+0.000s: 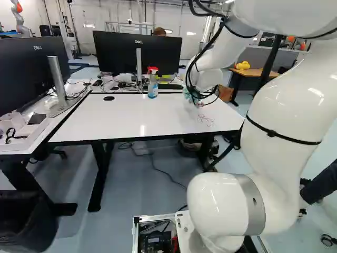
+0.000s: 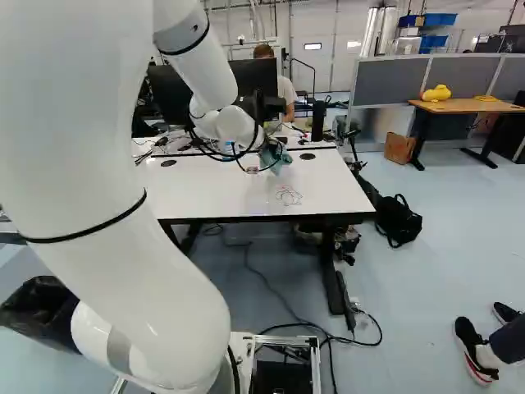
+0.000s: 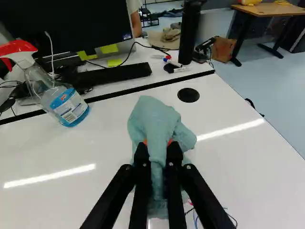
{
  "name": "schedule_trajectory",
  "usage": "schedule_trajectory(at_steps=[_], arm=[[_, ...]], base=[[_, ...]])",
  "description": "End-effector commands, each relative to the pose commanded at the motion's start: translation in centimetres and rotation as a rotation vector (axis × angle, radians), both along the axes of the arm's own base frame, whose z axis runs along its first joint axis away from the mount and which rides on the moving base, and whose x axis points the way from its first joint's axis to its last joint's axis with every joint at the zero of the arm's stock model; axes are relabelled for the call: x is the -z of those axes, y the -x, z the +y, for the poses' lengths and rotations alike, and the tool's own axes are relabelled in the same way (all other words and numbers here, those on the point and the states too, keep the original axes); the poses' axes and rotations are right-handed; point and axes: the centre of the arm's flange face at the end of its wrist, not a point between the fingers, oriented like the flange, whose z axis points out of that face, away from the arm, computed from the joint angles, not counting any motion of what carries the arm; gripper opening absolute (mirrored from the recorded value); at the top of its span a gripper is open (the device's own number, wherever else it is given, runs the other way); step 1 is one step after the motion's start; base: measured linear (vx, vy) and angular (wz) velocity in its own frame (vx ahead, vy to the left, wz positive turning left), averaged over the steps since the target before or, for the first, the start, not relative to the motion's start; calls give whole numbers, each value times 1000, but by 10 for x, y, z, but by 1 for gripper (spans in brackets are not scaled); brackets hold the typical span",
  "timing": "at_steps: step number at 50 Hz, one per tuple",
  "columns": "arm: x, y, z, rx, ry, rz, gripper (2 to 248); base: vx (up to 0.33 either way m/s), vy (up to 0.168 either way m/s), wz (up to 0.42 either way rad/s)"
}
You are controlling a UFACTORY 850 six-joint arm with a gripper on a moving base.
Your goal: Clean the table with the green towel
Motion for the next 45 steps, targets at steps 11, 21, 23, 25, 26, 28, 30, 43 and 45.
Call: schedule_trajectory(at_steps=[11,21,23,25,26,28,30,43,45], arm=[[0,19,-9,24,0,2,37],[0,37,-18,50,0,3,37],[0,40,-19,55,0,3,37],[0,43,-21,60,0,3,37],[0,45,-22,63,0,3,37],[0,48,-24,68,0,3,37],[0,52,-26,74,0,2,37],[1,73,-37,111,0,1,37],[1,76,-39,117,0,1,37]], base=[[0,0,0],[0,0,0],[0,0,0],[0,0,0],[0,0,0],[0,0,0],[0,0,0],[0,0,0],[0,0,0]])
